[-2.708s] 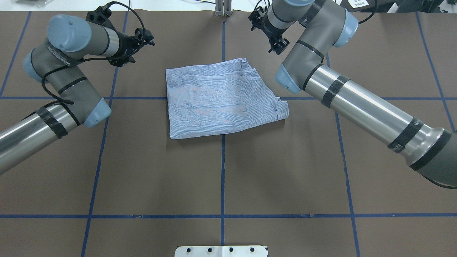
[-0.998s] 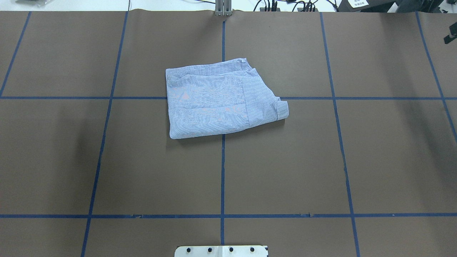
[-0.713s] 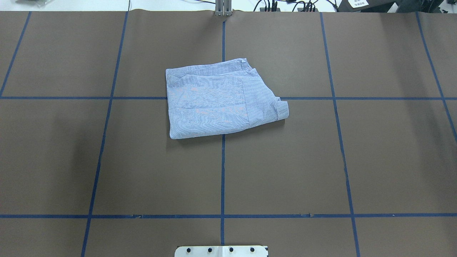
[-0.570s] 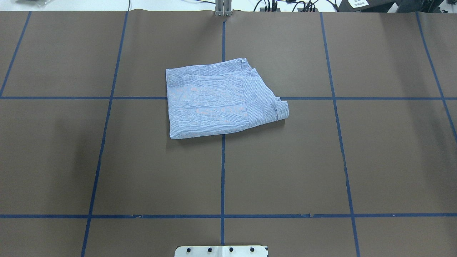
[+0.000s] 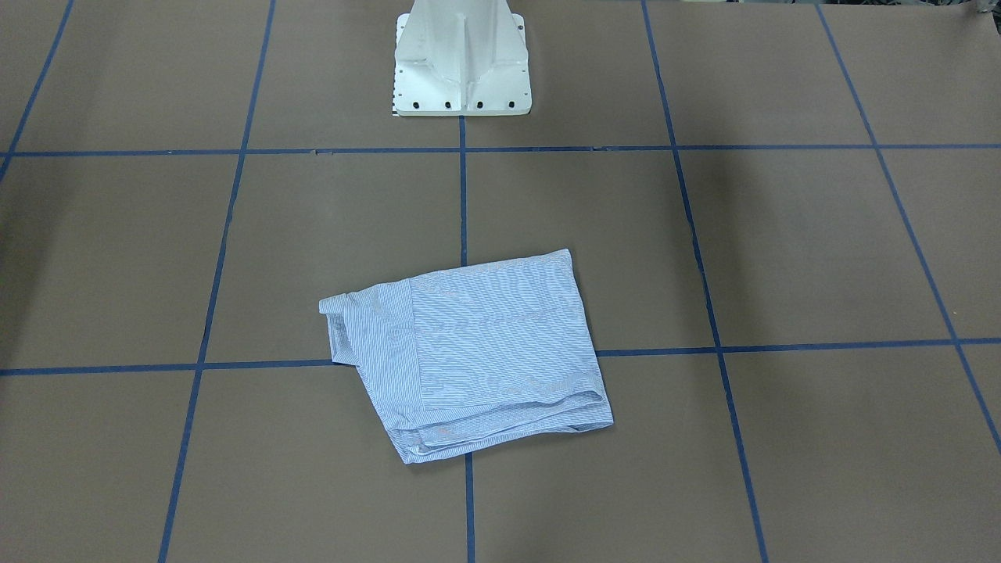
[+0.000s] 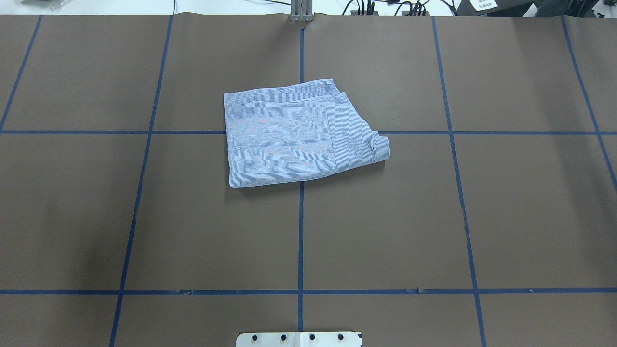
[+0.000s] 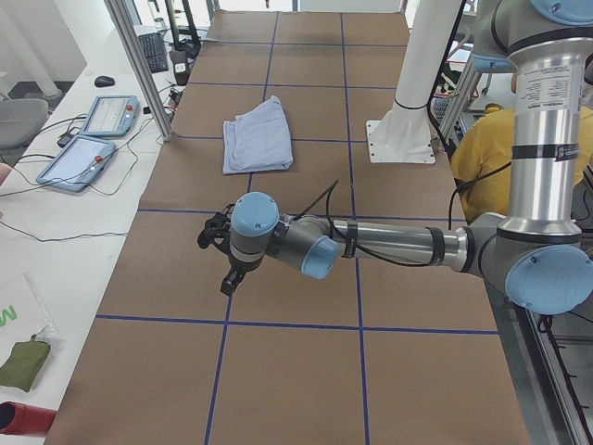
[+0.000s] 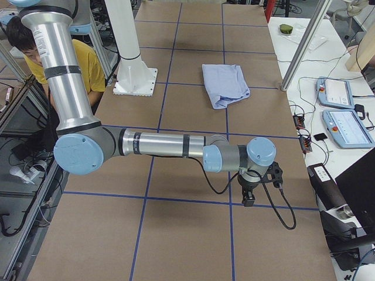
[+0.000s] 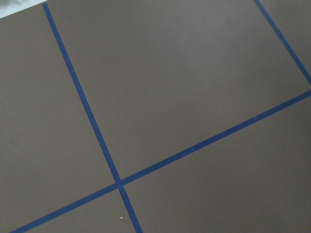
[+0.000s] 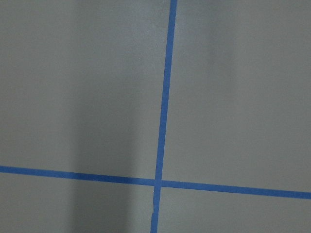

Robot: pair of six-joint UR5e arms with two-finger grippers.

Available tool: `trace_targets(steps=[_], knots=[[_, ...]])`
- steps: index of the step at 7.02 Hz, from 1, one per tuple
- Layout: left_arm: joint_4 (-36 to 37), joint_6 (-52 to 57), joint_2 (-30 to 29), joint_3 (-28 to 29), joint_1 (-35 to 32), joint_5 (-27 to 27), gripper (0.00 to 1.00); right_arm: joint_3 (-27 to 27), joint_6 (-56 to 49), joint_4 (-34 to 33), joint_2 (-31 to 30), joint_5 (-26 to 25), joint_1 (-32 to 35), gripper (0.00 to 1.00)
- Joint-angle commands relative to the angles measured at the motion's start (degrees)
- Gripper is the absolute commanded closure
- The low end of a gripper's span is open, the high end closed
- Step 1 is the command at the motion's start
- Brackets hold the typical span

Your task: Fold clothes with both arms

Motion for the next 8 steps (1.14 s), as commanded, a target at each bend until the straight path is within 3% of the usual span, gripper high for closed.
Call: trace_targets(steps=[1,2,5,8], knots=[[0.13,-0.51,-0.29,-0.25,0.02,1.20,0.01,0.91,-0.21,0.02,-0.29,-0.28,0.08,0.00],[0.66,-1.47,-2.39,0.36,0.20,4.86,0.01,1.00,-0.30,-0.50,-0.02,-0.19,-0.01,0.00],[12.58,-2.27,-7.24,0.19,0.38,5.16,0.01,4.23,-0.39,-4.53,-1.68,-0.19,-1.59,0.00],[10.00,-4.12,-10.94,8.08,1.07,5.42,0.01,10.83,-1.18,-5.17,-7.13,-0.19,-2.30,0.00]])
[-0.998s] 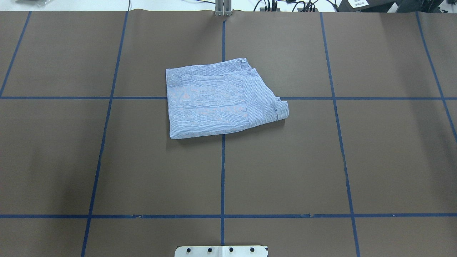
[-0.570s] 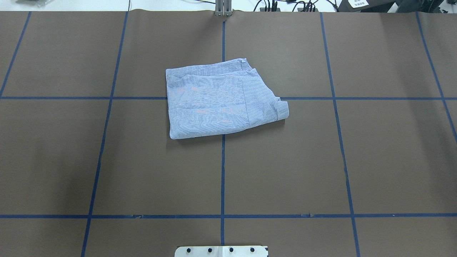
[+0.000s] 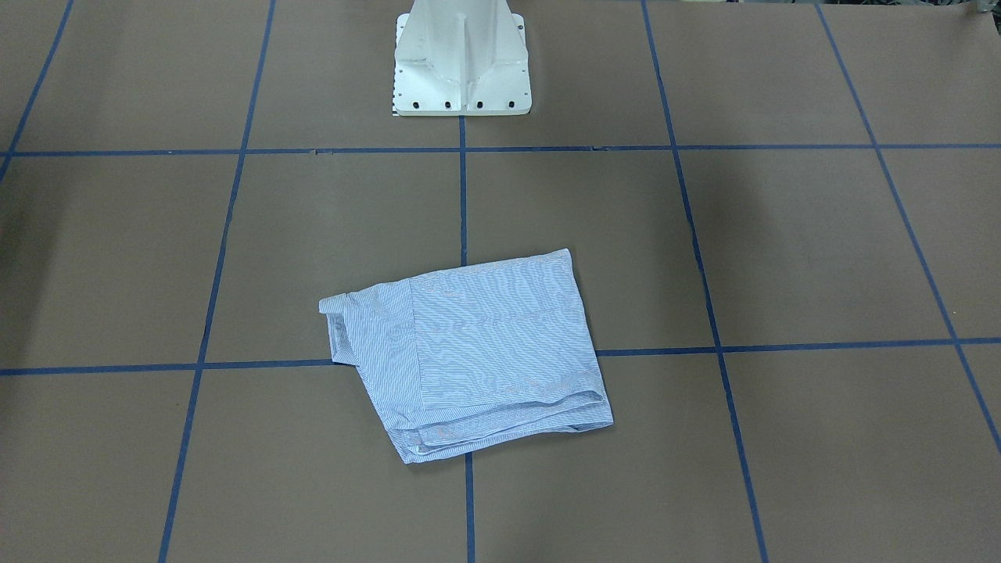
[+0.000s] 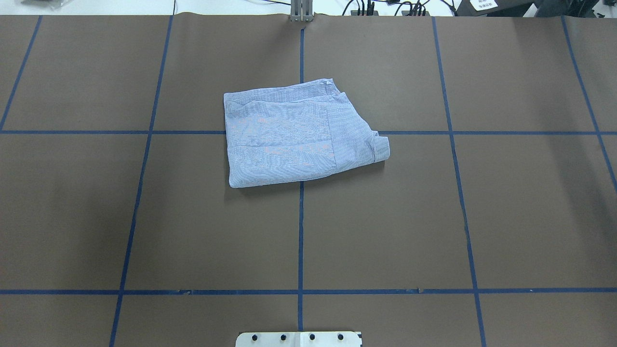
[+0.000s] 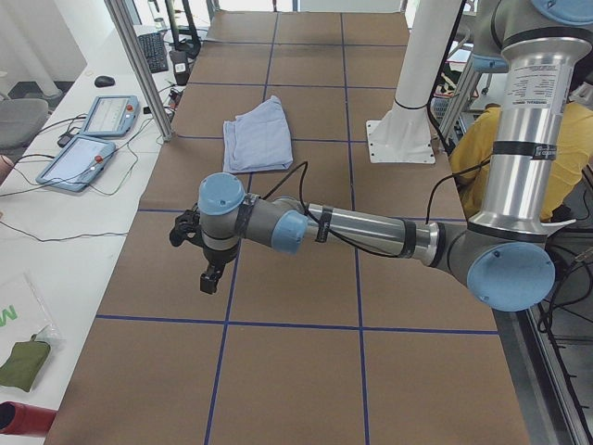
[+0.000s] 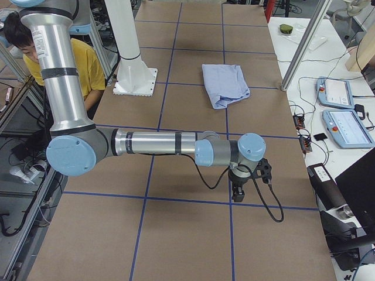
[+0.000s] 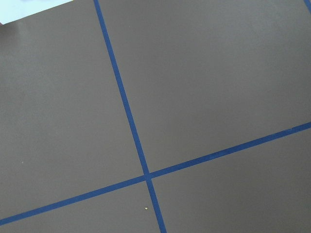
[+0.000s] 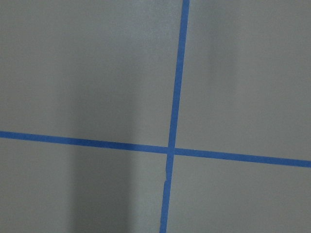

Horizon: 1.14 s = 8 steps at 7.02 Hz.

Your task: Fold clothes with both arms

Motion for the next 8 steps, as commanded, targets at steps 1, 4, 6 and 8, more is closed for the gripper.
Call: trace_targets(steps=[1,4,6,8], knots=[[-5.17,0.03,-0.22,5.22,0.42,0.06,0.01,7.04,-0.09,-0.32,-4.61,0.06,-0.32,0.00],[-8.63,-0.75,0.06,6.65,0.07,0.06,0.01,11.84,-0.18,-5.77,-4.64,-5.29,-5.14,0.00],[-8.89,-0.32,-0.65,7.00,0.25,-0.12,0.01,10.70,-0.01,-5.33,-4.99,-4.17,-4.98,0.00],[-8.72,-0.23,-1.62,5.07,0.33,-0.56,0.01,8.15,0.96,-5.07,-4.38,-4.25,-4.98,0.00]])
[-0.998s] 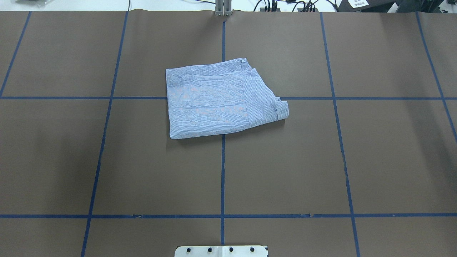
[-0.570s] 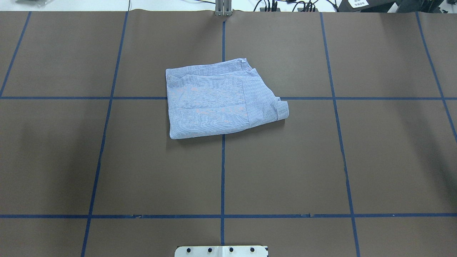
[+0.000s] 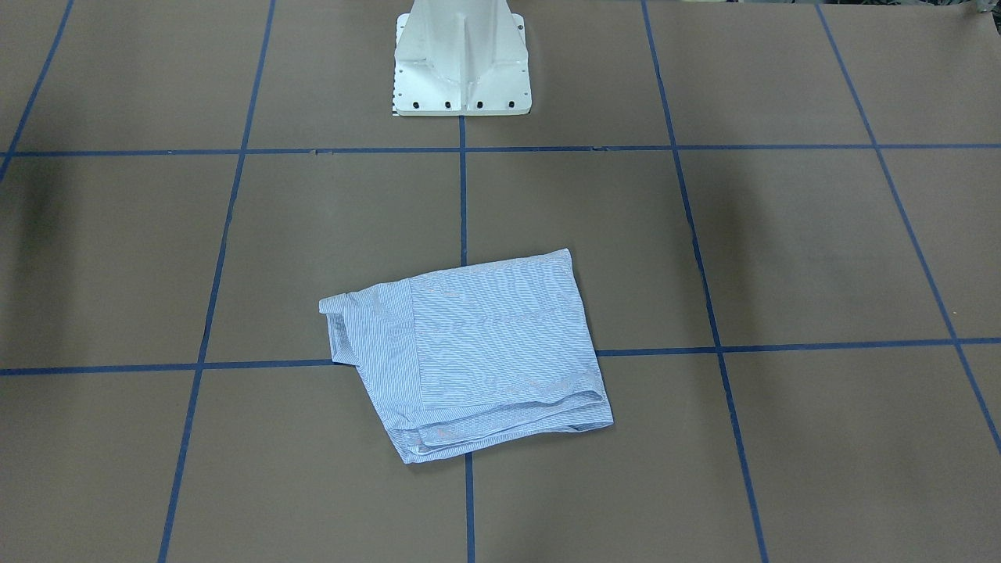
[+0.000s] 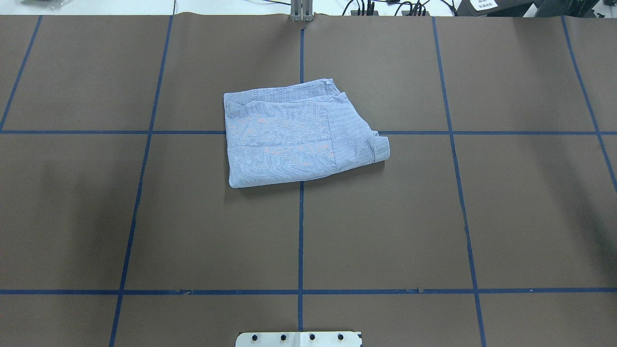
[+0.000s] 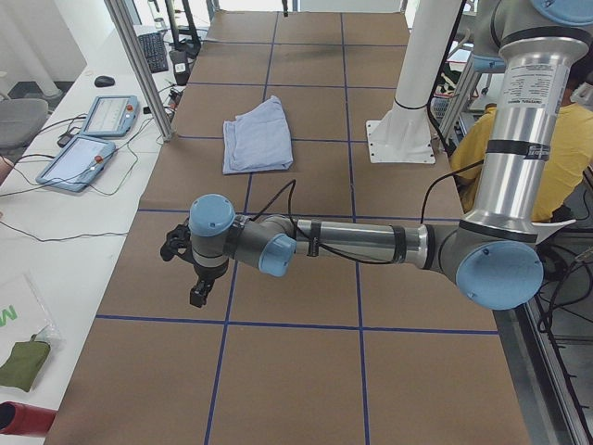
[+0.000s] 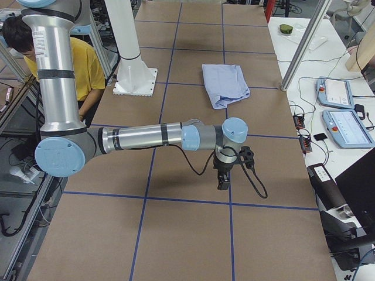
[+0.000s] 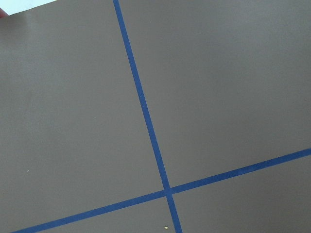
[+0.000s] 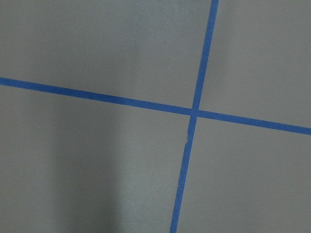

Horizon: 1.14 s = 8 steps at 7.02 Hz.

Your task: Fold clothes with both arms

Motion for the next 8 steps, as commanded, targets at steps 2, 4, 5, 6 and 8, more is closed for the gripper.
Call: trace_targets(steps=[2,4,5,6,8], knots=[[-0.27,0.52,-0.53,-0.31,0.17,-0.16,0.01,-2.10,0.55,0.09,0.80,2.54,-0.03,0.00],[-0.09,0.52,-0.09,-0.74,0.17,-0.25,0.01,-3.24,0.55,0.09,0.80,6.08,0.58,0.00],[-0.18,0.52,-0.44,-0.92,0.17,-0.25,0.01,-3.42,0.55,0.09,0.71,6.08,0.58,0.00],[-0.27,0.52,-0.44,-1.01,0.17,-0.25,0.01,-3.42,0.55,0.18,0.80,6.08,1.80,0.00],[-0.18,0.52,-0.44,-0.13,0.17,-0.25,0.01,-3.33,0.55,0.18,1.58,5.99,3.13,0.00]])
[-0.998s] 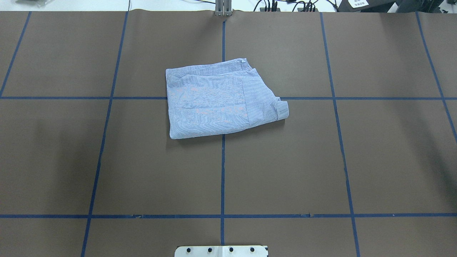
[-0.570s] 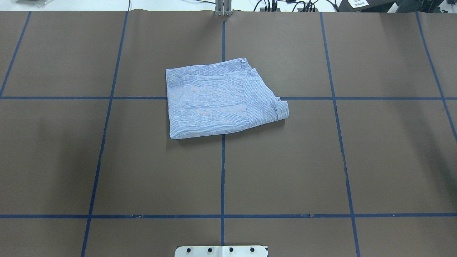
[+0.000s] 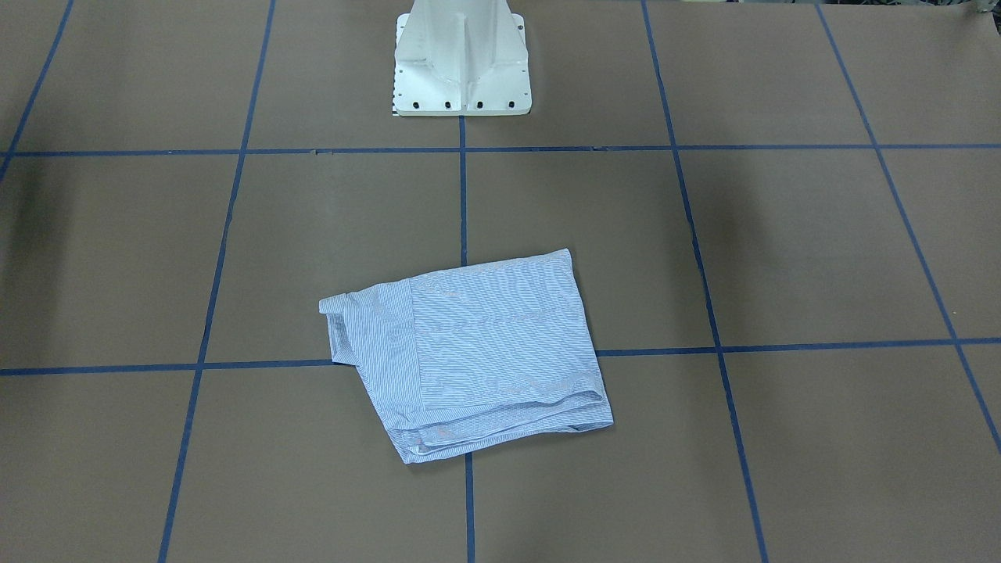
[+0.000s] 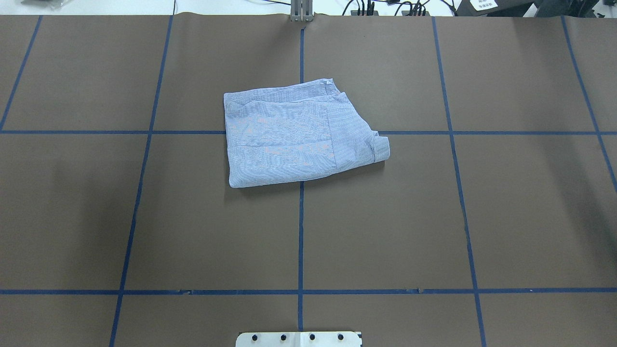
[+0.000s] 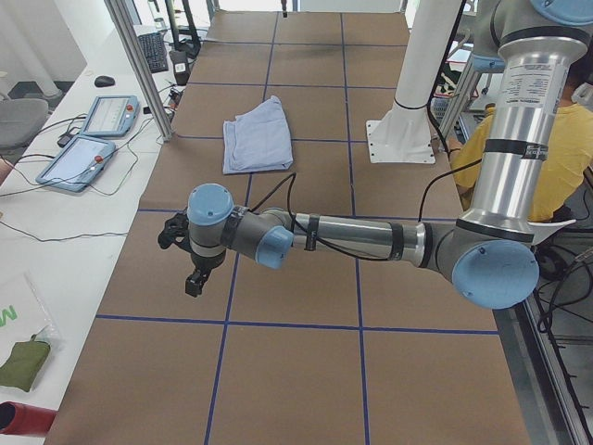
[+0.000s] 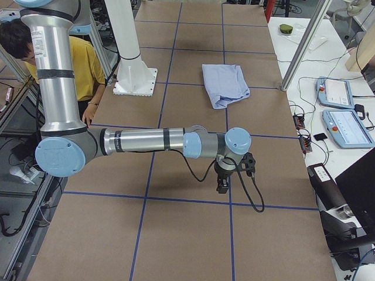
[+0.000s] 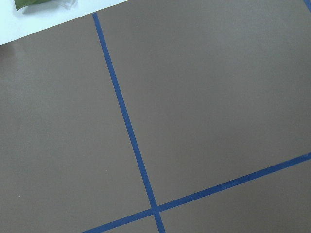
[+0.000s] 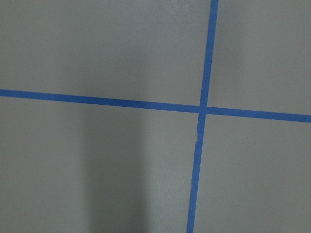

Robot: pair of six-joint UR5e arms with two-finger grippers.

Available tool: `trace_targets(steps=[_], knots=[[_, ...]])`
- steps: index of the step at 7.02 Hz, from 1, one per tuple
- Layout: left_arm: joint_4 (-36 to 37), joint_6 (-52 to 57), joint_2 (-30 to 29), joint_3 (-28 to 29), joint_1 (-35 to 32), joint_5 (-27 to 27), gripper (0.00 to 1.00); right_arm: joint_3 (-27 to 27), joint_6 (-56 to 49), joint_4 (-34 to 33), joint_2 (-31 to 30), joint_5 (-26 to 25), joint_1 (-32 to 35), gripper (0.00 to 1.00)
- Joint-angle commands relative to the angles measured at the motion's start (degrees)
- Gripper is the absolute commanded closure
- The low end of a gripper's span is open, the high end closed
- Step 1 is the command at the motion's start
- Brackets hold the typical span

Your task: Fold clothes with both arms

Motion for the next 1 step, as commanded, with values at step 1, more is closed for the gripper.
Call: trace_targets(steps=[1], knots=[[0.19,0.00,-0.02,0.23,0.00,0.00,0.01,-0.07,-0.09,0.01,0.48,-0.17,0.66,0.00]])
